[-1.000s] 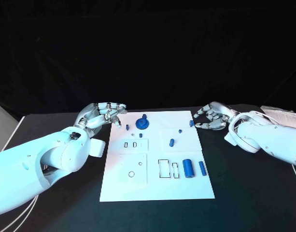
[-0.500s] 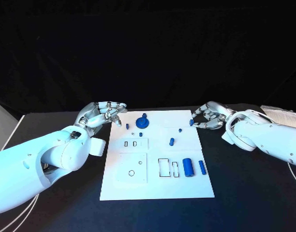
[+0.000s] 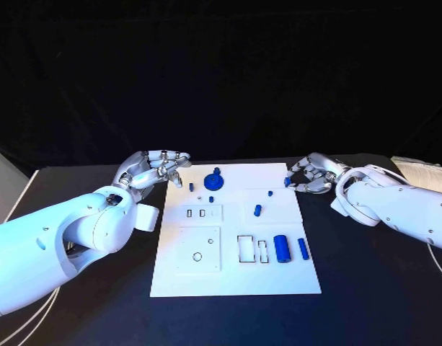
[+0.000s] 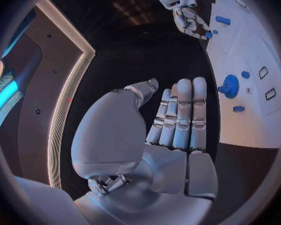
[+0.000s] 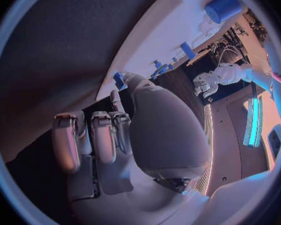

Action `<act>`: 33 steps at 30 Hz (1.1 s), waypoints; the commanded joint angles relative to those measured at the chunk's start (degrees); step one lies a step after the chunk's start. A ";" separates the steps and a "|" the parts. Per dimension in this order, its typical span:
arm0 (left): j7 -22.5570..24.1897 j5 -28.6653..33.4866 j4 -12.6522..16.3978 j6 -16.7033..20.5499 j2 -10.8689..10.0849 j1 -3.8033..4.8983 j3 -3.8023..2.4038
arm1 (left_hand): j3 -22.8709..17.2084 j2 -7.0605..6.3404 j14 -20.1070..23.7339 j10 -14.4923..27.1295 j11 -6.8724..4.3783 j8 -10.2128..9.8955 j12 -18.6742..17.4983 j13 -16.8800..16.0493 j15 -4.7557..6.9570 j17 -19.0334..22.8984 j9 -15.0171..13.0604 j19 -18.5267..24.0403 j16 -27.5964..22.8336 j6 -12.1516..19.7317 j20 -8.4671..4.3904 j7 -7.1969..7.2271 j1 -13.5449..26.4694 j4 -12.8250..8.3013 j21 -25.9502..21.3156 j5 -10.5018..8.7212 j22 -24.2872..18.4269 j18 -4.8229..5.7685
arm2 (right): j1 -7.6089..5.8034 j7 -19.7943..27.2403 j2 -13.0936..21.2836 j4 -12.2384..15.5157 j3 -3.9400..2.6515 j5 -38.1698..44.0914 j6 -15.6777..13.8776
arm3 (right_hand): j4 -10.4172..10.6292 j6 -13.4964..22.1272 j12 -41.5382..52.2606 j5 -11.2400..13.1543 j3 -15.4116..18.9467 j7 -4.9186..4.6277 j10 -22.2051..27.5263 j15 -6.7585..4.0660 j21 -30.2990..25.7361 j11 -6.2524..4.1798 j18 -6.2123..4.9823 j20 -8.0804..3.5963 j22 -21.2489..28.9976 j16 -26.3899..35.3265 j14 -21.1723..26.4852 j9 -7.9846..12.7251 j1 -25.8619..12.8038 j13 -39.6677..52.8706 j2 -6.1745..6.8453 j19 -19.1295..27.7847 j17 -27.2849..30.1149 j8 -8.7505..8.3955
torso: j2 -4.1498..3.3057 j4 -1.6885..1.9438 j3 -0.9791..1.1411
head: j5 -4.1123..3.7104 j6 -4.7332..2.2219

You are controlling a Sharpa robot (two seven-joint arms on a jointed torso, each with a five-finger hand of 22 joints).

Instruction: Assemble the parts on the task board

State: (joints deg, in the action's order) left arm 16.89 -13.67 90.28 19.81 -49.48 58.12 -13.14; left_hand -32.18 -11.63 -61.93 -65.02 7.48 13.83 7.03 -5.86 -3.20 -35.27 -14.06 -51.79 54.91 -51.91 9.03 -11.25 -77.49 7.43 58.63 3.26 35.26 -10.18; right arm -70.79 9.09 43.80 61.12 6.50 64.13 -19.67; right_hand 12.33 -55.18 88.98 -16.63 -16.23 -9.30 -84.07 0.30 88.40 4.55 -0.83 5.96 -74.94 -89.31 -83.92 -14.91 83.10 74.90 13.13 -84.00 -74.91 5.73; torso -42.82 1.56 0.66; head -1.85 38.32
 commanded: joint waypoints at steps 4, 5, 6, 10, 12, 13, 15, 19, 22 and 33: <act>0.24 -0.26 0.06 -1.08 0.14 0.01 -0.04 | -0.29 0.40 0.19 -0.11 -0.19 0.35 -0.31 -0.10 0.01 0.05 -0.05 0.40 0.23 0.31 -0.12 0.05 0.07 0.08 0.18 -0.04 0.05 -0.34 | 0.17 -0.58 -0.48 -0.29 0.01 1.11 0.54 | -0.04 -0.49 0.45 -0.24 -0.77 -0.24 -5.45 0.13 0.40 0.13 0.46 0.36 -13.88 -0.39 -5.81 -0.04 -0.08 14.63 -0.54 -5.28 -13.97 0.04 | 0.04 -0.15 0.01 | 0.10 0.13; 0.23 -0.27 0.05 -1.08 0.15 0.01 -0.04 | -0.29 0.40 0.19 -0.11 -0.19 0.35 -0.31 -0.10 0.01 0.05 -0.05 0.40 0.23 0.31 -0.12 0.05 0.07 0.08 0.18 -0.04 0.05 -0.34 | 0.17 -0.60 -0.53 -0.33 0.01 1.12 0.53 | -0.04 -0.62 0.49 -0.25 -0.88 -0.21 -5.48 0.12 0.49 0.12 0.49 0.36 -13.96 -0.40 -5.82 -0.06 -0.07 14.66 -0.59 -5.33 -13.99 0.10 | 0.04 -0.14 -0.01 | 0.09 0.15; 0.22 -0.27 0.05 -1.08 0.15 0.01 -0.04 | -0.29 0.40 0.19 -0.11 -0.19 0.35 -0.31 -0.10 0.01 0.05 -0.05 0.40 0.23 0.31 -0.12 0.05 0.07 0.08 0.18 -0.04 0.05 -0.34 | 0.18 -0.63 -0.57 -0.36 0.01 1.13 0.51 | -0.07 -0.77 0.54 -0.25 -1.04 -0.19 -5.52 0.10 0.45 0.09 0.48 0.35 -13.93 -0.40 -5.82 -0.08 -0.04 14.70 -0.64 -5.31 -14.01 0.17 | 0.03 -0.13 -0.02 | 0.08 0.17; 0.16 -0.43 0.04 -1.10 0.14 0.01 -0.04 | -0.29 0.40 0.19 -0.11 -0.19 0.35 -0.31 -0.10 0.01 0.05 -0.05 0.40 0.23 0.31 -0.12 0.05 0.07 0.08 0.18 -0.04 0.05 -0.34 | 0.19 -0.76 -0.73 -0.55 0.01 1.15 0.45 | -0.09 -1.26 0.63 -0.22 -1.67 -0.06 -5.61 -0.01 0.49 0.00 0.49 0.29 -13.97 -0.41 -5.83 -0.14 0.00 14.78 -0.93 -5.34 -14.04 0.38 | 0.06 -0.06 -0.08 | 0.01 0.13; 0.12 -0.50 0.04 -1.11 0.11 0.01 -0.04 | -0.29 0.40 0.19 -0.11 -0.19 0.35 -0.31 -0.10 0.01 0.05 -0.05 0.40 0.23 0.31 -0.12 0.05 0.07 0.08 0.18 -0.04 0.05 -0.34 | 0.19 -0.82 -0.82 -0.71 0.01 1.16 0.51 | -0.08 -1.55 0.73 -0.16 -2.14 0.03 -5.69 -0.10 0.55 -0.08 0.51 0.22 -14.03 -0.42 -5.83 -0.17 -0.03 14.86 -1.15 -5.37 -14.05 0.49 | 0.07 -0.06 -0.08 | 0.06 0.17; 0.10 -0.52 0.05 -1.12 0.09 0.01 -0.04 | -0.29 0.40 0.19 -0.11 -0.19 0.35 -0.31 -0.10 0.01 0.05 -0.05 0.40 0.23 0.31 -0.12 0.05 0.07 0.08 0.18 -0.04 0.05 -0.34 | 0.19 -0.83 -0.87 -0.78 0.00 1.16 0.52 | -0.08 -1.55 0.73 -0.16 -2.14 0.03 -5.69 -0.10 0.55 -0.08 0.51 0.22 -14.03 -0.42 -5.83 -0.17 -0.03 14.86 -1.15 -5.37 -14.05 0.49 | 0.06 -0.06 -0.09 | 0.07 0.18; 0.07 -0.54 0.05 -1.14 0.08 0.01 -0.04 | -0.32 0.43 0.22 -0.09 -0.17 0.37 -0.32 -0.11 0.00 0.08 -0.08 0.51 0.28 0.33 -0.11 0.04 0.13 0.07 0.30 -0.04 0.12 -0.34 | 0.19 -0.85 -0.96 -0.87 0.00 1.17 0.54 | -0.09 -1.67 0.77 -0.12 -2.34 0.07 -5.72 -0.14 0.58 -0.11 0.52 0.19 -14.07 -0.42 -5.84 -0.18 -0.05 14.89 -1.23 -5.39 -14.07 0.54 | 0.06 -0.06 -0.07 | 0.07 0.21; 0.01 -0.57 0.06 -1.19 0.06 0.01 -0.04 | -0.32 0.43 0.22 -0.09 -0.17 0.37 -0.32 -0.11 0.00 0.08 -0.08 0.51 0.28 0.33 -0.11 0.04 0.13 0.07 0.30 -0.04 0.12 -0.34 | 0.19 -0.92 -1.23 -1.02 0.00 1.19 0.58 | -0.09 -1.67 0.77 -0.12 -2.34 0.07 -5.72 -0.14 0.58 -0.11 0.52 0.19 -14.07 -0.42 -5.84 -0.18 -0.05 14.89 -1.23 -5.39 -14.07 0.54 | 0.04 -0.08 -0.09 | 0.10 0.19; -0.04 -0.58 0.06 -1.21 0.06 0.01 -0.04 | -0.32 0.43 0.22 -0.09 -0.17 0.37 -0.32 -0.11 0.00 0.08 -0.08 0.51 0.28 0.33 -0.11 0.04 0.13 0.07 0.30 -0.04 0.12 -0.34 | 0.19 -0.98 -1.40 -1.13 0.00 1.25 0.63 | -0.11 -1.88 0.87 -0.01 -2.68 0.14 -5.81 -0.22 0.70 -0.17 0.55 0.13 -14.18 -0.45 -5.86 -0.20 -0.08 14.98 -1.36 -5.46 -14.18 0.62 | 0.06 -0.07 -0.11 | 0.10 0.26; -0.44 -0.59 0.03 -1.33 0.06 0.01 -0.04 | -0.30 0.42 0.24 -0.05 -0.14 0.36 -0.33 -0.12 -0.02 0.10 -0.10 0.60 0.32 0.39 -0.10 -0.03 0.29 0.14 0.40 -0.06 0.18 -0.34 | 0.17 -1.27 -1.95 -1.58 -0.01 1.32 0.52 | -0.04 -1.79 0.81 0.49 -2.89 0.13 -5.75 -0.27 0.72 -0.19 0.56 0.05 -14.20 -0.45 -5.86 -0.13 -0.53 14.92 -1.01 -5.48 -14.18 0.51 | 0.05 -0.08 -0.06 | 0.15 0.36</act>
State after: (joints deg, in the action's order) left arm 16.51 -14.01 90.22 19.60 -49.50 58.12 -13.15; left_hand -32.18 -11.63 -61.93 -65.02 7.48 13.83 7.03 -5.90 -3.21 -35.25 -14.11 -51.58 54.91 -51.91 8.82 -11.25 -77.49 7.43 58.73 3.26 35.35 -10.19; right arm -70.65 7.97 41.94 59.62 6.50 64.74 -19.68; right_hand 12.26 -56.77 89.51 -16.36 -18.69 -9.16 -84.07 0.30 89.02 4.55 -0.83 5.96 -74.92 -89.53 -83.92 -15.05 83.01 74.94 12.14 -84.00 -74.91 5.96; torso -42.77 1.50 0.58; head -1.68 38.66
